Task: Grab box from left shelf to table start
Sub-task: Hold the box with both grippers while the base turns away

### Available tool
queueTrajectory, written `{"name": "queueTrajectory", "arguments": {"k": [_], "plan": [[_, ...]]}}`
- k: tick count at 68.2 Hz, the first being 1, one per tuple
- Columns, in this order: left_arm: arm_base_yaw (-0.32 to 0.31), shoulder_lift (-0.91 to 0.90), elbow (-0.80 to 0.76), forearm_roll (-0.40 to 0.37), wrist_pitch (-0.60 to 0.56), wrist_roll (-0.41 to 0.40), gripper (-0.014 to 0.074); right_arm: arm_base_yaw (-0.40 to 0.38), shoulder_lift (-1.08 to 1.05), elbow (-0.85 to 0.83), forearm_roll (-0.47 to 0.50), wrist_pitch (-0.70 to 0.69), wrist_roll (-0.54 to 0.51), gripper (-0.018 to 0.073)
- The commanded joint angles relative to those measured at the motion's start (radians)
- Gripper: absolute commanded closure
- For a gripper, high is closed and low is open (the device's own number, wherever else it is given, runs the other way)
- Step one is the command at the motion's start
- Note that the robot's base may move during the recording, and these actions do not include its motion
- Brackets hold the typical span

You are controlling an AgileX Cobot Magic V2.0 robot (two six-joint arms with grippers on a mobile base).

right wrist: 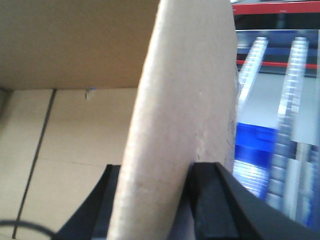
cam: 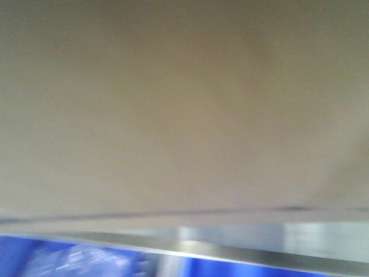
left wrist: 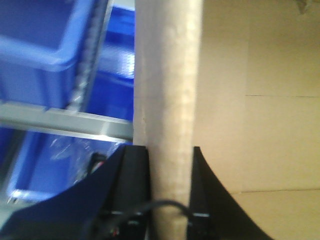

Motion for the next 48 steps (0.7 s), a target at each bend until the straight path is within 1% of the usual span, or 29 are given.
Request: {"name": "queueTrajectory", "arguments": {"k": [1,24,48], "plan": [[-0.006,0.005,0.009,0.026,-0.072,-0.011,0.0696,-0.004,0.019,-0.028,-0.034,-0.158,-0.002,0.0502],[-0.006,0.005,0.133,0.026,-0.072,-0.011,0.0696,-0.004,0.019,-0.028,-0.034,-0.158,-0.002,0.0502],[-0.006,0.005,0.150,0.026,-0.070,-0.011,0.0696,-0.004,0.019,-0.028,-0.034,-0.158,-0.002,0.0502]]}}
